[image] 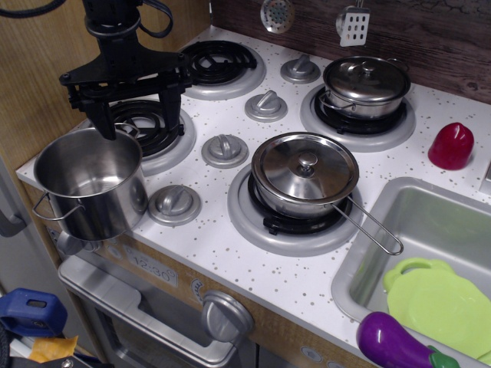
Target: Put pot on stove which is near stove
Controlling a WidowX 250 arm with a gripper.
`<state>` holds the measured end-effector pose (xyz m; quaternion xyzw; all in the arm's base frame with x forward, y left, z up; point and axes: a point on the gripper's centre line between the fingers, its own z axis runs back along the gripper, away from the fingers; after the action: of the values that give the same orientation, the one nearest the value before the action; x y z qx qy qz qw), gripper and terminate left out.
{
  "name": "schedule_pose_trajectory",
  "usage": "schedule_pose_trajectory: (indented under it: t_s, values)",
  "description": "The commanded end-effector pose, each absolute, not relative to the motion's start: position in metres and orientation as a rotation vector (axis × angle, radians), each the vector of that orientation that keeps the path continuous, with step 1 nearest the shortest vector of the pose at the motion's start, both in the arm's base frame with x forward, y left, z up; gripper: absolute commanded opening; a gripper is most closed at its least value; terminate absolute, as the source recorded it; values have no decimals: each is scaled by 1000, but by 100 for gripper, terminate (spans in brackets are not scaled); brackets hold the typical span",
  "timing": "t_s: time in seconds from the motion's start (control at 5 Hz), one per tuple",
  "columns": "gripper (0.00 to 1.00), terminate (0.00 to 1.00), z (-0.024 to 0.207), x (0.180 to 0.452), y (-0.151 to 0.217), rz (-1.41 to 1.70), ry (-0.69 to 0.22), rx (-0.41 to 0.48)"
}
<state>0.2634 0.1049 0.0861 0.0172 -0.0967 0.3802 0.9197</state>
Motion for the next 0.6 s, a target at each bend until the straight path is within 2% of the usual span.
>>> schedule_pose_trajectory:
  t_s: [0.0, 0.4]
  values:
    - [100, 0, 86, 263, 105, 781, -199, 35]
    - [100, 0, 64, 257, 103, 816, -227, 6]
